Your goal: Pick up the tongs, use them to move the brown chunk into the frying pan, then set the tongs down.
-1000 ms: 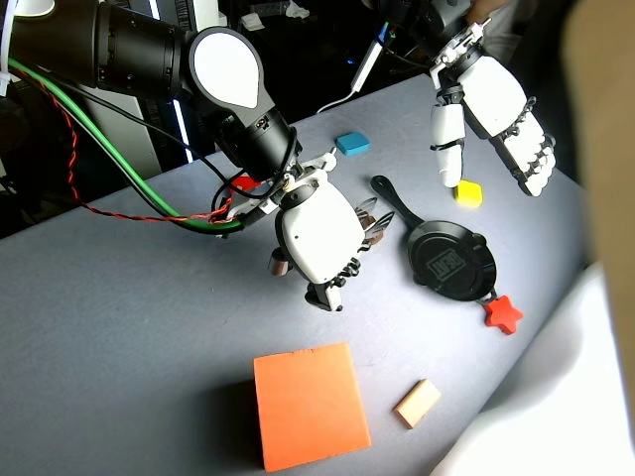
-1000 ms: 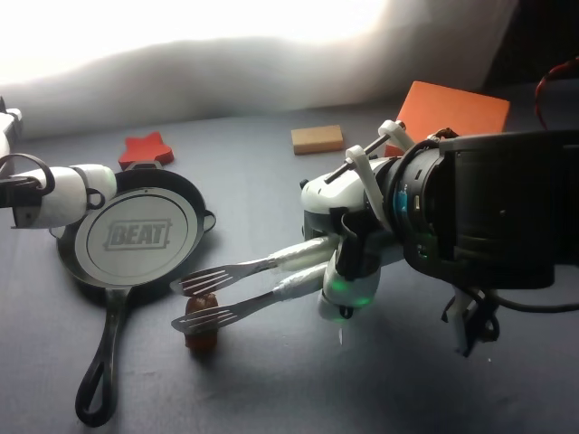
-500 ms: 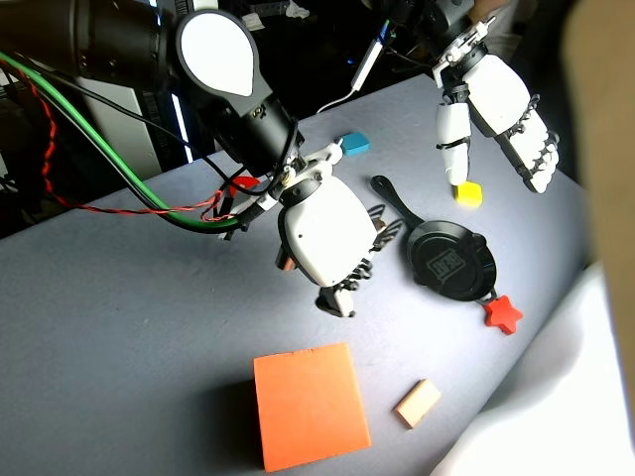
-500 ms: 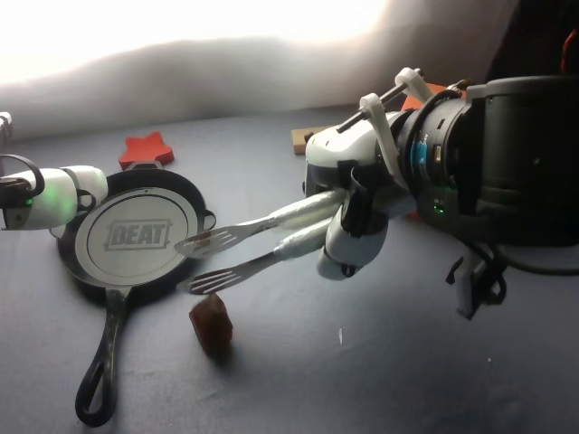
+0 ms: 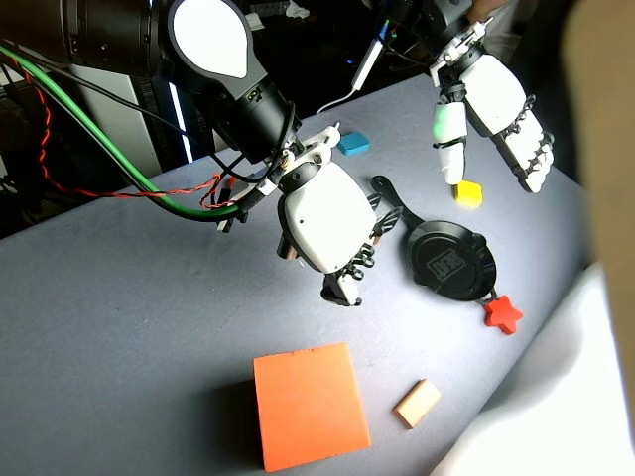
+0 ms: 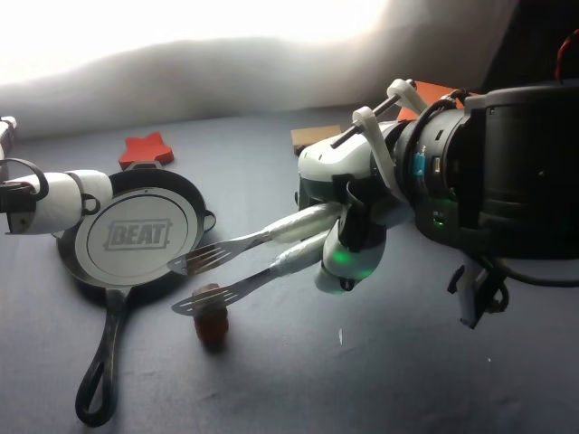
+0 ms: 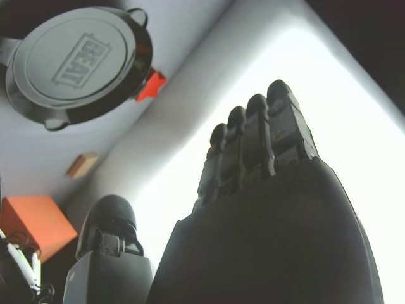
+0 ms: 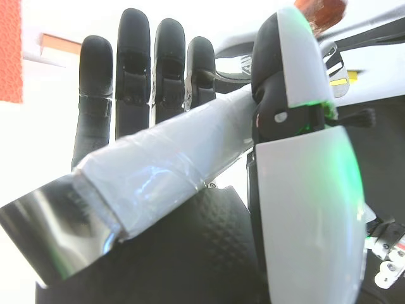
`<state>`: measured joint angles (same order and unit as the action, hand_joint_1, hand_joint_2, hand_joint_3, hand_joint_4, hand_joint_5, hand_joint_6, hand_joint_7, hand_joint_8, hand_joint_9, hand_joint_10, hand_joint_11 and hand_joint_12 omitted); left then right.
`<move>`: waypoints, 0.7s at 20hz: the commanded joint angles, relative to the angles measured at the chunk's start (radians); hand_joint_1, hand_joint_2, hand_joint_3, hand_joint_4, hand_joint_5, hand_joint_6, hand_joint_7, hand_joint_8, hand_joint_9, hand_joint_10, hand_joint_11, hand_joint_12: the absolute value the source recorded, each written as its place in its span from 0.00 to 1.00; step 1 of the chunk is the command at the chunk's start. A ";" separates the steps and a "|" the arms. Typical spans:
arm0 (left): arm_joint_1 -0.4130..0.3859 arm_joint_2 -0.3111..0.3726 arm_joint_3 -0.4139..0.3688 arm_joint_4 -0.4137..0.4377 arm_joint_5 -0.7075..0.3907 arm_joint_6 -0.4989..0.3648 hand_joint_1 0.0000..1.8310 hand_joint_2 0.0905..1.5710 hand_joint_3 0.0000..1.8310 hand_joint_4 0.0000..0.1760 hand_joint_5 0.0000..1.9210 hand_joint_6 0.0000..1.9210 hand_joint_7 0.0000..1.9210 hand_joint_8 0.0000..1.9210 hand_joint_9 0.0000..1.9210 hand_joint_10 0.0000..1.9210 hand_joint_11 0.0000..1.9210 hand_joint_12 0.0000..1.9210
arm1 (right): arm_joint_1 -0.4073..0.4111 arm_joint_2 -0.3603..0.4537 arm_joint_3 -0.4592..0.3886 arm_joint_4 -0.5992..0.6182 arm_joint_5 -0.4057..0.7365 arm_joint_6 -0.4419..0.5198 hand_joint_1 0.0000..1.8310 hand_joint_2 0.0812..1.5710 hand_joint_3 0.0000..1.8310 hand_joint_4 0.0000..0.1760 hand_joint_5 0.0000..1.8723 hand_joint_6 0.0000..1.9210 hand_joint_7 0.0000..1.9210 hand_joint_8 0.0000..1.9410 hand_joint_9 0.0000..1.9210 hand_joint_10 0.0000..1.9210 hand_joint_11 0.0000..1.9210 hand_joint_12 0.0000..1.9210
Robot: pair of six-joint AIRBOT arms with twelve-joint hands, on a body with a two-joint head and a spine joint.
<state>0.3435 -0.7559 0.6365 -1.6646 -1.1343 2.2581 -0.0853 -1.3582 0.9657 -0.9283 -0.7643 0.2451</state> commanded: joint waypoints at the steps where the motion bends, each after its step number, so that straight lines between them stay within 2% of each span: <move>1: -0.002 0.011 0.001 0.078 -0.050 0.002 0.00 0.73 0.00 0.00 0.00 0.00 0.01 0.00 0.00 0.00 0.00 0.01 | 0.011 0.007 -0.004 -0.052 0.032 -0.003 0.56 0.69 0.00 0.00 0.44 0.00 0.47 0.00 0.47 0.00 0.18 0.69; 9: 0.001 0.011 -0.007 0.062 -0.050 0.007 0.00 0.73 0.00 0.00 0.00 0.00 0.02 0.00 0.01 0.00 0.00 0.01 | 0.015 0.017 -0.006 -0.044 0.029 -0.059 0.55 0.69 0.00 0.00 0.43 0.00 0.47 0.00 0.47 0.00 0.17 0.69; 14: 0.000 0.011 -0.008 0.062 -0.050 0.008 0.00 0.73 0.00 0.00 0.00 0.00 0.02 0.00 0.01 0.00 0.00 0.01 | 0.021 0.033 -0.007 0.009 0.080 -0.105 0.55 0.69 0.00 0.00 0.43 0.00 0.47 0.00 0.47 0.00 0.17 0.69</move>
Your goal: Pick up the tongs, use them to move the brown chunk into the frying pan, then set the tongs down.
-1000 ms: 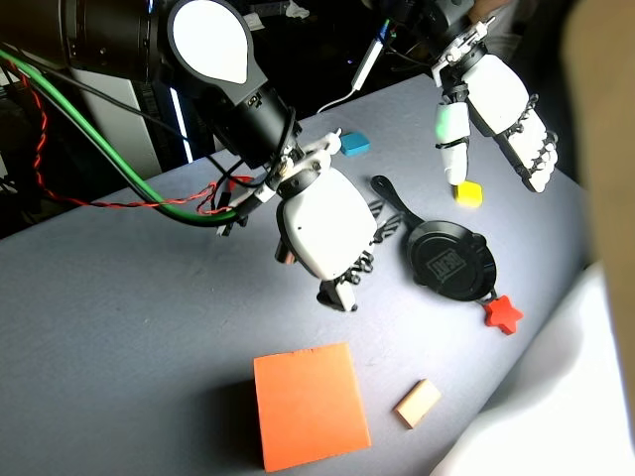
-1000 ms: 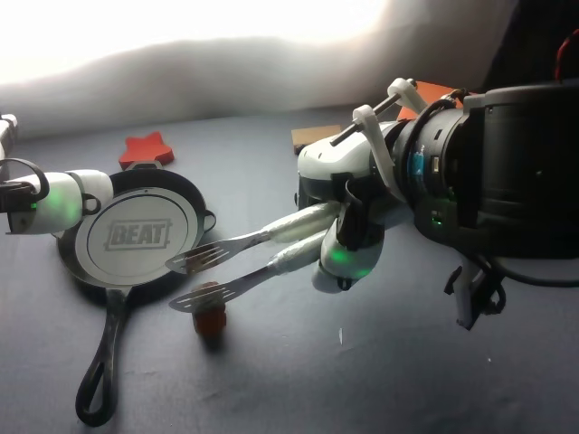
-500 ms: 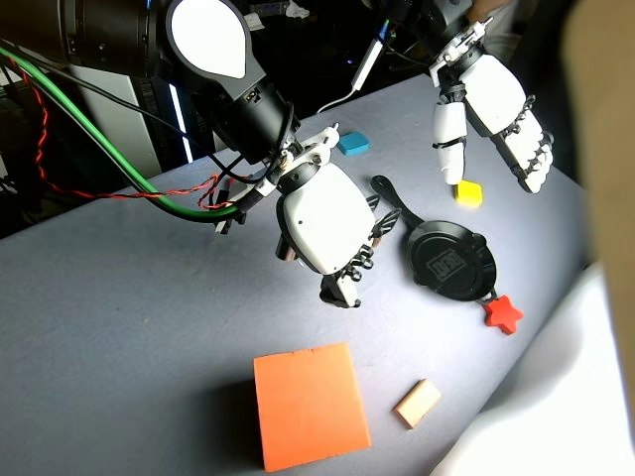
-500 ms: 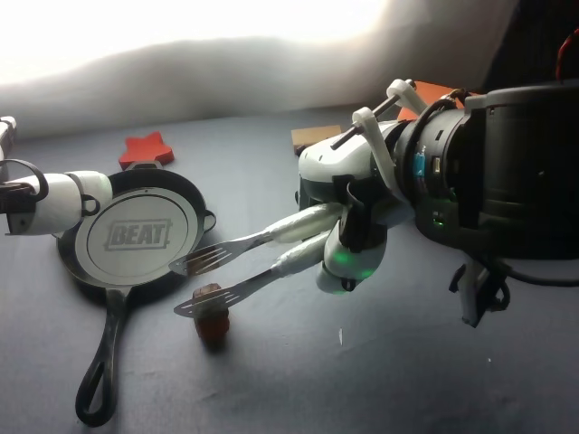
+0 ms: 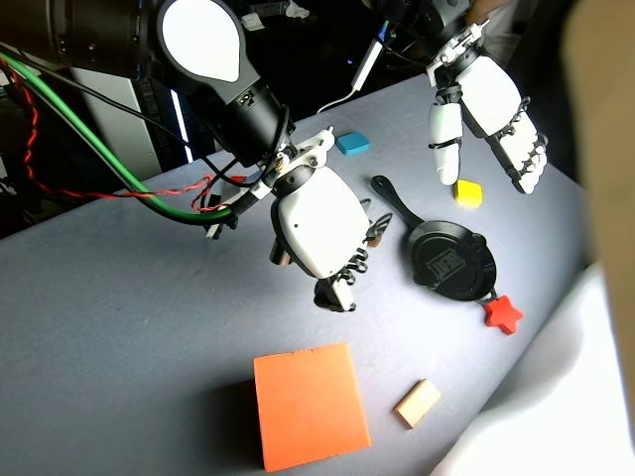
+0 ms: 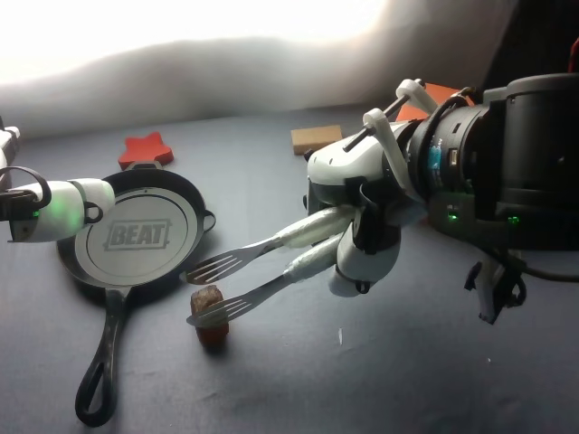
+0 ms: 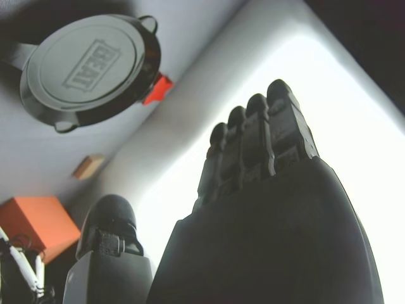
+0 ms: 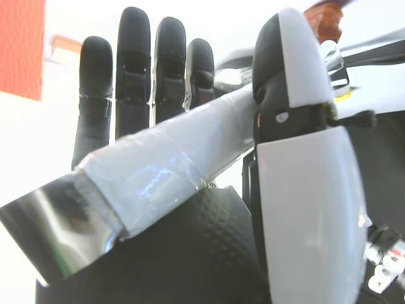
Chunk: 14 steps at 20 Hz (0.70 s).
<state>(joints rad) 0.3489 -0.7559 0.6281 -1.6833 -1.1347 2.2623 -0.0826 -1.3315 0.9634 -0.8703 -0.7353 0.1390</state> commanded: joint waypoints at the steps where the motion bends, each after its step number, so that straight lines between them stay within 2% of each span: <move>1: -0.005 0.011 0.000 0.081 -0.050 0.004 0.00 0.73 0.00 0.00 0.01 0.00 0.02 0.00 0.01 0.00 0.00 0.01 | 0.018 0.006 -0.005 -0.049 0.054 -0.004 0.55 0.69 0.00 0.00 0.43 0.00 0.47 0.00 0.46 0.00 0.17 0.69; 5: -0.005 0.011 -0.002 0.081 -0.050 0.005 0.00 0.73 0.00 0.00 0.00 0.00 0.01 0.00 0.00 0.00 0.00 0.00 | -0.003 -0.005 -0.004 -0.124 0.059 -0.020 0.57 0.69 0.00 0.00 0.43 0.00 0.47 0.00 0.46 0.00 0.17 0.70; 14: -0.005 0.011 -0.003 0.081 -0.050 0.006 0.00 0.73 0.00 0.00 0.01 0.00 0.02 0.00 0.01 0.00 0.01 0.01 | -0.051 -0.036 0.034 -0.127 0.069 0.010 0.56 0.69 0.00 0.00 0.43 0.00 0.47 0.00 0.47 0.00 0.18 0.69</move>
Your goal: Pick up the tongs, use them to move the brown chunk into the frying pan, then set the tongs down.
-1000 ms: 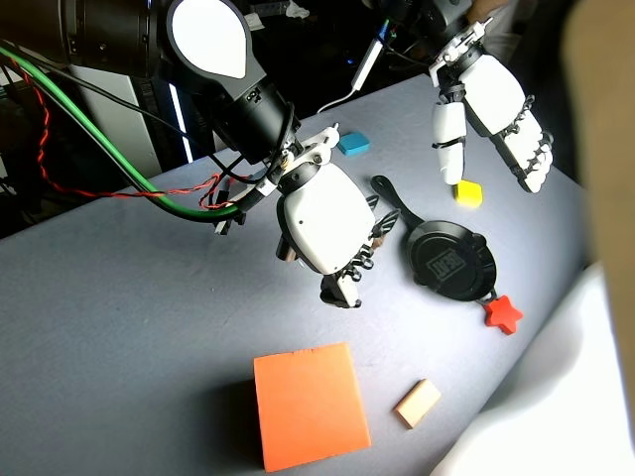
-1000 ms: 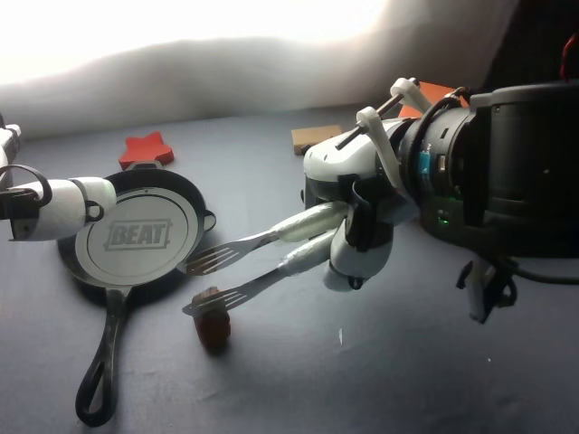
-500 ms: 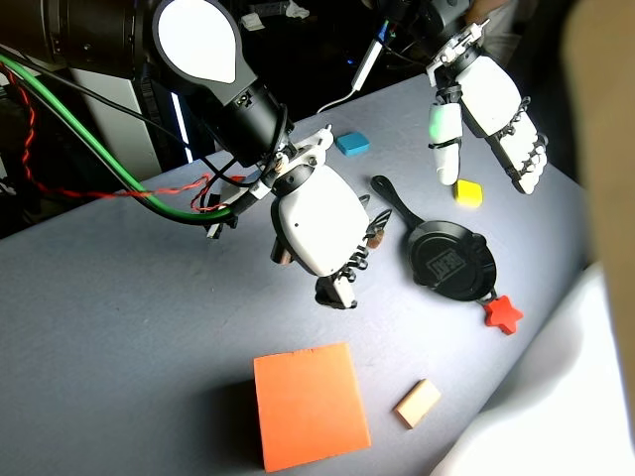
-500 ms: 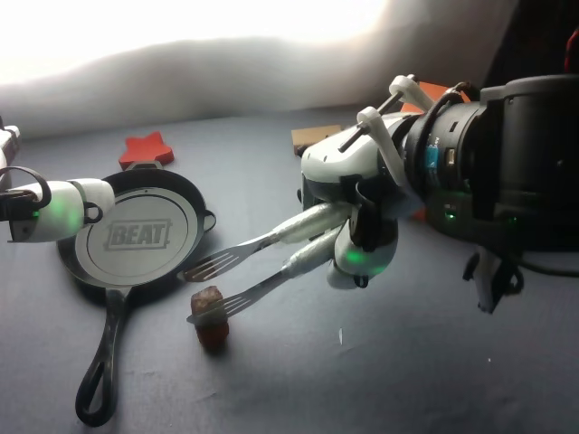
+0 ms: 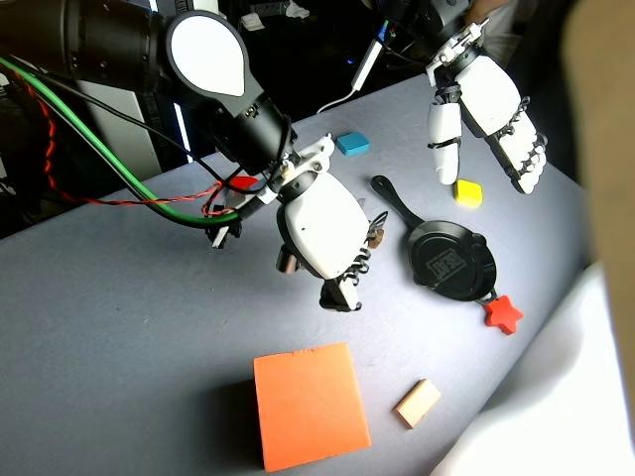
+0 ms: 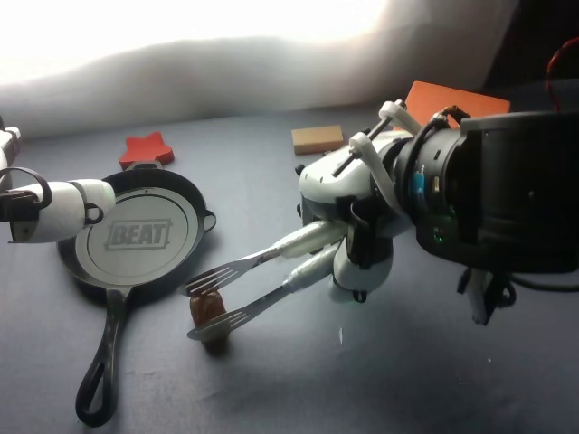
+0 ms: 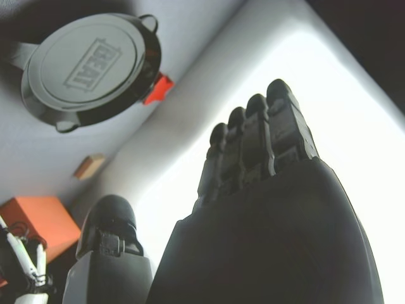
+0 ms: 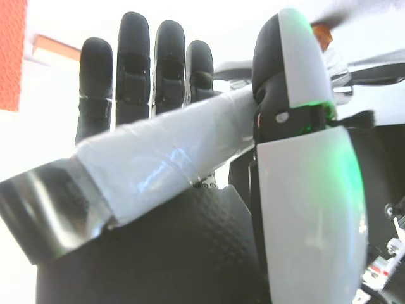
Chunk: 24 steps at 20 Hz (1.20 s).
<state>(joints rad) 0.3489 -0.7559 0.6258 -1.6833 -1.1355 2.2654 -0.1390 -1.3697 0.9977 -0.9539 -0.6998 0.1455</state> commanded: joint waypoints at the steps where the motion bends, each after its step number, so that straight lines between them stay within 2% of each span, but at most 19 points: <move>1: -0.005 0.011 -0.001 0.081 -0.049 0.003 0.00 0.73 0.00 0.00 0.01 0.00 0.02 0.00 0.01 0.00 0.00 0.00 | 0.002 0.001 0.002 -0.051 0.037 0.011 0.55 0.69 0.00 0.00 0.42 0.00 0.47 0.00 0.47 0.00 0.17 0.69; 3: -0.005 0.011 -0.001 0.081 -0.049 0.003 0.00 0.73 0.00 0.00 0.01 0.00 0.03 0.00 0.01 0.00 0.00 0.00 | -0.005 -0.002 0.006 -0.083 0.045 0.028 0.55 0.69 0.00 0.00 0.43 0.00 0.47 0.00 0.47 0.00 0.17 0.69; 16: -0.005 0.010 -0.003 0.078 -0.049 0.003 0.00 0.73 0.00 0.00 0.01 0.00 0.02 0.00 0.01 0.00 0.01 0.01 | 0.028 0.007 0.013 -0.083 0.073 0.031 0.54 0.69 0.00 0.00 0.43 0.00 0.47 0.00 0.47 0.00 0.17 0.68; 24: -0.005 0.010 -0.004 0.075 -0.049 0.004 0.00 0.73 0.00 0.00 0.01 0.00 0.02 0.00 0.00 0.00 0.00 0.00 | 0.000 -0.005 0.032 -0.083 0.080 0.035 0.55 0.69 0.00 0.00 0.43 0.00 0.47 0.00 0.47 0.00 0.17 0.69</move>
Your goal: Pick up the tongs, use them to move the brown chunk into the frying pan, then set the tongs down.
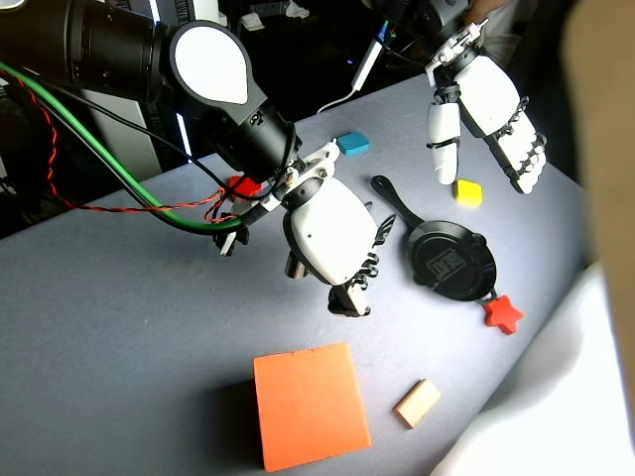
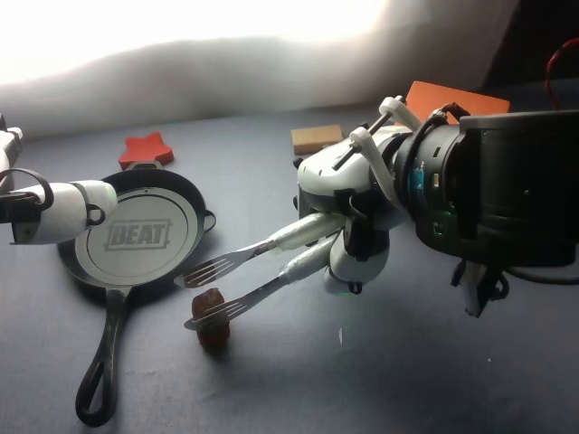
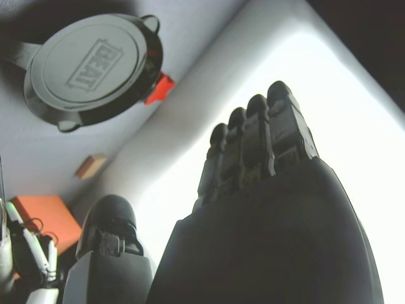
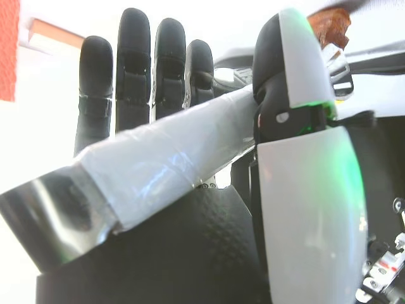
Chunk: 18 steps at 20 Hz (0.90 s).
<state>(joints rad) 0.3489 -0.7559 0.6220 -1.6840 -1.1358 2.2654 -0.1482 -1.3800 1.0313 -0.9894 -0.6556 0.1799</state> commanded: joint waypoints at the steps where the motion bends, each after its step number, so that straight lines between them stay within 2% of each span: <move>1: -0.005 0.010 0.000 0.076 -0.048 0.004 0.00 0.73 0.00 0.00 0.00 0.00 0.01 0.00 0.00 0.00 0.00 0.00 | 0.003 0.001 0.005 -0.048 0.036 0.002 0.55 0.69 0.00 0.00 0.43 0.00 0.47 0.00 0.47 0.00 0.17 0.69; 8: -0.005 0.010 0.000 0.074 -0.048 0.005 0.00 0.73 0.00 0.00 0.00 0.00 0.02 0.00 0.01 0.00 0.00 0.00 | -0.034 -0.004 0.018 -0.045 0.029 0.005 0.56 0.68 0.00 0.00 0.43 0.00 0.47 0.00 0.47 0.00 0.17 0.69; 12: -0.005 0.010 -0.001 0.074 -0.048 0.005 0.00 0.72 0.00 0.00 0.00 0.00 0.02 0.00 0.01 0.00 0.00 0.00 | -0.031 0.005 0.017 0.010 0.028 -0.016 0.56 0.69 0.00 0.00 0.43 0.00 0.47 0.00 0.47 0.00 0.17 0.69; 15: -0.005 0.010 -0.001 0.073 -0.048 0.005 0.00 0.72 0.00 0.00 0.00 0.00 0.02 0.00 0.01 0.00 0.00 0.01 | -0.042 0.000 0.017 0.010 0.028 -0.022 0.57 0.70 0.00 0.00 0.49 0.02 0.52 0.01 0.51 0.02 0.23 0.67; 16: -0.005 0.010 -0.001 0.073 -0.048 0.005 0.00 0.72 0.00 0.00 0.00 0.00 0.02 0.00 0.01 0.00 0.00 0.00 | -0.044 -0.002 0.017 0.010 0.028 -0.026 0.61 0.72 0.00 0.00 0.48 0.46 0.55 0.01 0.54 0.03 0.25 0.68; 17: -0.005 0.010 -0.001 0.072 -0.048 0.005 0.00 0.73 0.00 0.00 0.00 0.00 0.01 0.00 0.00 0.00 0.00 0.00 | -0.046 -0.004 0.017 0.010 0.029 -0.029 0.61 0.73 0.01 0.00 0.45 0.59 0.57 0.01 0.56 0.04 0.26 0.70; 18: -0.005 0.010 -0.001 0.072 -0.049 0.005 0.00 0.73 0.00 0.00 0.00 0.00 0.01 0.00 0.00 0.00 0.00 0.00 | -0.048 -0.006 0.017 0.010 0.029 -0.031 0.61 0.74 0.00 0.00 0.45 0.61 0.57 0.01 0.56 0.04 0.26 0.71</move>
<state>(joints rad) 0.3489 -0.7559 0.6220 -1.6913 -1.1362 2.2662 -0.2035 -1.3884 1.0512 -0.9390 -0.6601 0.1528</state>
